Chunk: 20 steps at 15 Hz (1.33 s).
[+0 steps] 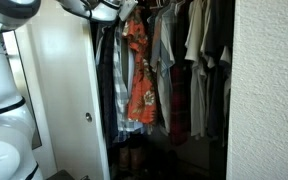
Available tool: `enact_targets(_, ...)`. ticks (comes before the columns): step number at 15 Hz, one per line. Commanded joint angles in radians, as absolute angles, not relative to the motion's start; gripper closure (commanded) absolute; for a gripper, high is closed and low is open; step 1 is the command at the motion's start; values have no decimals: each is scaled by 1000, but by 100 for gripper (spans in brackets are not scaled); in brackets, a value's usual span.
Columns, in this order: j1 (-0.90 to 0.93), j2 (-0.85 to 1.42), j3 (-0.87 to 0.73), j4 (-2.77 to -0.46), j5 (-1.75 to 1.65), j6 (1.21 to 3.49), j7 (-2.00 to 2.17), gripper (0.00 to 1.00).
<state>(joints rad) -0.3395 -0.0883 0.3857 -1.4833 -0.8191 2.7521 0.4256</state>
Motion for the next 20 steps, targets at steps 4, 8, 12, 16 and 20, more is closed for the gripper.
enact_targets(4, -319, -258, 344, -1593, -656, 2775, 392, 16)
enact_targets(8, -157, -404, 215, -1689, -533, 2754, 313, 0)
enact_targets(12, -53, -599, 162, -1822, -393, 2706, 183, 0)
enact_targets(16, 23, -805, 148, -1925, -291, 2540, 81, 0)
enact_targets(20, 60, -994, 162, -1994, -236, 2348, 48, 0)
